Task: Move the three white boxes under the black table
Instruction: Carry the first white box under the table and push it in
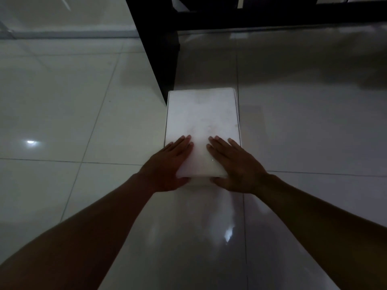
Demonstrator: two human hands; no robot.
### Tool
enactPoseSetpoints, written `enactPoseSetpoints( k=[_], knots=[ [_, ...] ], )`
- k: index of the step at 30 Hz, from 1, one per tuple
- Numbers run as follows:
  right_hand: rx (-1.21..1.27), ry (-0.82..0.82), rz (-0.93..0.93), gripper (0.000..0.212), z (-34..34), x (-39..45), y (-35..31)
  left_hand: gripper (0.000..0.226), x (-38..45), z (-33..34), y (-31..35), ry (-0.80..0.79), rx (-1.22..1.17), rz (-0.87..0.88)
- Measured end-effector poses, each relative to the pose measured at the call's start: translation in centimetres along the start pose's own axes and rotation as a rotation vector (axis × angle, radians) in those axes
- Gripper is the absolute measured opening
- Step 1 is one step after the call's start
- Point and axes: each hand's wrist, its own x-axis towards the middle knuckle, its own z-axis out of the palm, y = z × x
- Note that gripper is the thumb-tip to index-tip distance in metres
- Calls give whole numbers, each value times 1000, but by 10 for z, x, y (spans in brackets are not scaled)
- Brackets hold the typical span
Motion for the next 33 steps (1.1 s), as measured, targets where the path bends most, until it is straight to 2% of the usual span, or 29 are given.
enactPoseSetpoints(
  k=[8,12,15,21,26,33],
  knots=[
    [-1,5,141,85,-12,57,14,83,51,-15,-7,-21,-60,-225],
    [-7,32,172,78,-9,70,23,81,70,-16,-15,-14,-83,-262],
    [-30,83,178,75,-3,81,32,78,81,-15,-26,9,-115,-268],
    [-42,156,263,67,-1,123,46,72,114,-11,-46,155,-152,-301],
    [-54,175,302,69,-2,159,62,68,139,-8,-73,272,-132,-272],
    [-70,178,317,71,-8,196,83,64,169,-9,-106,335,-129,-227]
  ],
)
